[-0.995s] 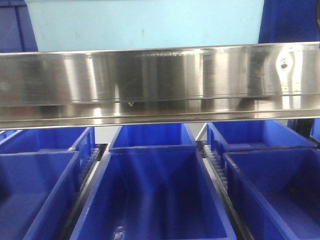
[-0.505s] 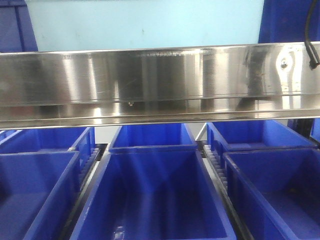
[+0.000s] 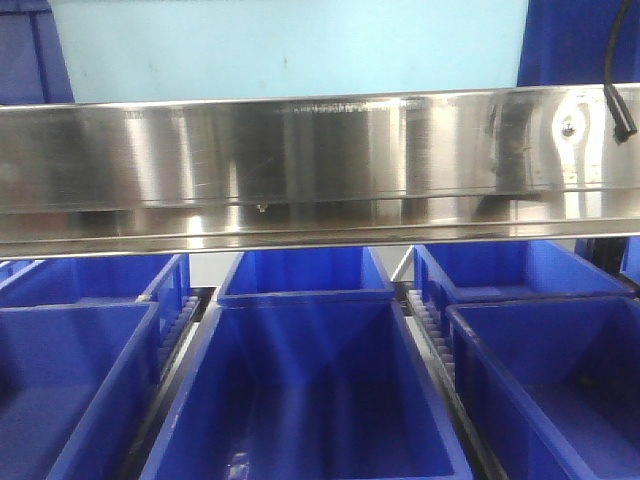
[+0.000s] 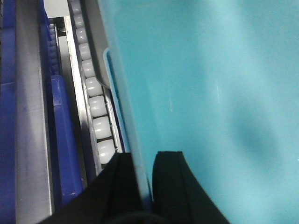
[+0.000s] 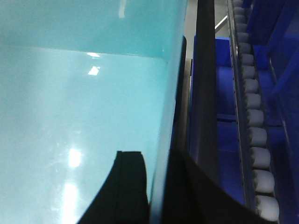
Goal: Move two blue bins to right shelf middle
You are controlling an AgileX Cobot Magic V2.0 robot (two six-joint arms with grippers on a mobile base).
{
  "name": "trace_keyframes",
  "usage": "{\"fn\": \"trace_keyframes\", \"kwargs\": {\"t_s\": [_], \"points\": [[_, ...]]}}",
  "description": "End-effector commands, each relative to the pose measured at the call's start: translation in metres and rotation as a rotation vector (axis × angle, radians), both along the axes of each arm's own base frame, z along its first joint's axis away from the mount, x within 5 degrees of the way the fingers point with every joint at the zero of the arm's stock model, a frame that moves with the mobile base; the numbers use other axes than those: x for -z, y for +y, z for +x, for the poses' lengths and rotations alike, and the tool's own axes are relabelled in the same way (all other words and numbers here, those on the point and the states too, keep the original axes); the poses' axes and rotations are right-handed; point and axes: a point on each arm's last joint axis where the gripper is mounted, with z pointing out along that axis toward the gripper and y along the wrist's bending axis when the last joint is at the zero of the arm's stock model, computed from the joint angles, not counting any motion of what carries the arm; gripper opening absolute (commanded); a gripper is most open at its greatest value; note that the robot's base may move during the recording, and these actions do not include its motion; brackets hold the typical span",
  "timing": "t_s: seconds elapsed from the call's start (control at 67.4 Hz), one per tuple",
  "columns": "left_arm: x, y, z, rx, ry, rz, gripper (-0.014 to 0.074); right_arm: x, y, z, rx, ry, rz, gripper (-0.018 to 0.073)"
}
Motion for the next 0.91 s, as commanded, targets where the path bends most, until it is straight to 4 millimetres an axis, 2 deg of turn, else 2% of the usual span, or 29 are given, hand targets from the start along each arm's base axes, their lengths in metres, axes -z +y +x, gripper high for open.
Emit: {"fn": "trace_keyframes", "kwargs": {"t_s": [0.0,0.089,0.104,0.134,0.223,0.312,0.416,0.52,0.638,0.757,0.891], "points": [[-0.003,-0.006,-0.003,0.035,-0.006,-0.037,-0.0043,-0.003,0.002,-0.005,-0.022,0.019,0.011,-0.0144],[-0.003,-0.006,-0.003,0.035,-0.006,-0.037,0.0106,-0.002,0.002,-0.006,-0.021,0.033,0.005,-0.0021],[-0.003,-0.006,-0.003,0.035,-0.006,-0.037,0.0147,-0.002,0.001,-0.006,-0.021,0.037,0.004,0.0040],[-0.003,-0.006,-0.003,0.035,-0.006,-0.037,0.0203,-0.001,0.001,-0.006,-0.021,0.042,0.002,0.0092],[-0.003,-0.006,-0.003,0.035,-0.006,-0.037,0.0382,-0.001,0.001,-0.007,-0.020,0.050,-0.002,0.0349],[-0.004,-0.006,-0.004,0.035,-0.008,-0.037,0.0519,-0.006,-0.001,-0.011,-0.020,0.043,0.001,0.0569],[-0.010,-0.003,-0.007,0.032,-0.032,-0.021,0.0598,-0.014,-0.003,-0.016,-0.020,0.027,0.008,0.0568],[-0.020,0.005,-0.015,0.010,-0.078,0.013,0.0599,-0.024,-0.006,-0.024,-0.019,0.021,0.011,0.0568],[-0.029,0.011,-0.022,-0.003,-0.109,0.025,0.0596,-0.025,-0.009,-0.030,-0.018,0.048,0.001,0.0568],[-0.026,0.012,-0.020,-0.005,-0.094,0.011,0.0566,-0.021,-0.010,-0.030,-0.013,0.077,-0.012,0.0568],[-0.010,0.012,-0.011,-0.005,-0.030,-0.007,0.0552,-0.010,-0.009,-0.020,-0.007,0.107,-0.024,0.0568]]}}
